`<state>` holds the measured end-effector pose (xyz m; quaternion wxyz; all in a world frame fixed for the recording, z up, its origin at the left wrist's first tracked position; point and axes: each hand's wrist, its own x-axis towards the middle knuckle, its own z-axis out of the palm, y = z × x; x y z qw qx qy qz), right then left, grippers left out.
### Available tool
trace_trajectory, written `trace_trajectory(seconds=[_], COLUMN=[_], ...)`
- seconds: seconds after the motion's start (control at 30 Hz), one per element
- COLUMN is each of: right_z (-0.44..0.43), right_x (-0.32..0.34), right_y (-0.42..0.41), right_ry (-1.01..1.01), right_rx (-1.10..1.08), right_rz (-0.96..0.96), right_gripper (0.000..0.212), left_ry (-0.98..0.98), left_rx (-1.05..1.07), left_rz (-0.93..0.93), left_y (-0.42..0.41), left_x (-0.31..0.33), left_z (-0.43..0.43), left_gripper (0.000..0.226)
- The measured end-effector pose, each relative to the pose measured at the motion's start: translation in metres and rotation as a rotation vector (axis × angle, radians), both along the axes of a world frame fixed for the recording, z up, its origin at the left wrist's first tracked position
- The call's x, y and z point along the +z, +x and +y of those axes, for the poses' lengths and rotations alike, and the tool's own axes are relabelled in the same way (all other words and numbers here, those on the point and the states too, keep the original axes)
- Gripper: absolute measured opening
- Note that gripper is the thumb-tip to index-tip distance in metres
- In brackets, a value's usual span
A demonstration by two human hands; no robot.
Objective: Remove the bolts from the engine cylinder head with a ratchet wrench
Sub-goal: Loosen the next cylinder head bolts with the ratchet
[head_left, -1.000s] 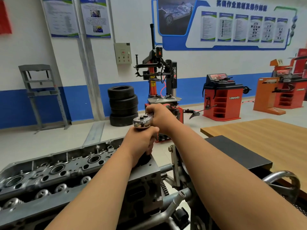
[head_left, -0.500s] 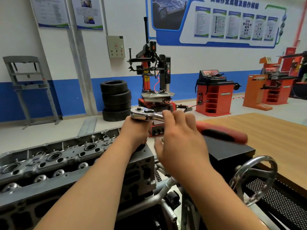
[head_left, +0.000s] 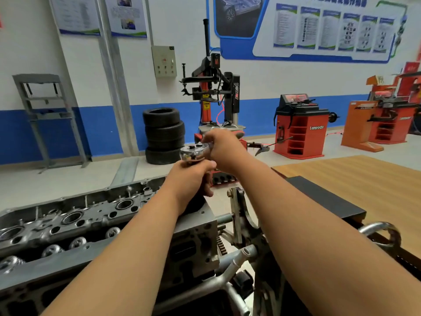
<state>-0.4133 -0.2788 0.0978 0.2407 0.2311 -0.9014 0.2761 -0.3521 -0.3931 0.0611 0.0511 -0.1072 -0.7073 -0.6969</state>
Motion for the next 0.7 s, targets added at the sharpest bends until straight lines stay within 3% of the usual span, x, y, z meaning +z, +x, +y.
trace_trajectory(seconds=[0.13,0.27,0.37,0.43,0.5,0.6,0.7], right_z=[-0.02,-0.006,0.01,0.022,0.027,0.014,0.0], right_x=[0.002,-0.006,-0.012,-0.018,-0.029,-0.048,-0.05], right_y=[-0.018,-0.007,0.021,0.054,0.098,0.159,0.17], right_ry=[-0.019,-0.073,-0.06,0.049,0.153,0.265,0.336], right_rx=[0.124,0.07,-0.087,-0.248,-0.393,-0.452,-0.499], right_rz=[-0.035,0.017,0.065,0.1,0.223,0.457,0.421], right_gripper=[0.02,0.021,0.024,0.034,0.047,0.071,0.079], left_ry=[0.021,-0.004,-0.011,-0.034,-0.055,-0.127,-0.223], left_rx=[0.04,0.055,0.06,0.073,0.081,0.117,0.164], left_rz=[-0.057,-0.052,-0.037,-0.028,-0.038,0.004,0.057], left_y=[-0.002,0.0,0.004,0.006,0.006,0.006,0.009], left_x=[0.0,0.002,0.004,0.004,0.002,0.002,0.004], left_z=[0.003,0.007,0.007,0.008,0.008,0.007,0.007], left_gripper=[0.046,0.062,0.047,0.034,0.035,0.038,0.023])
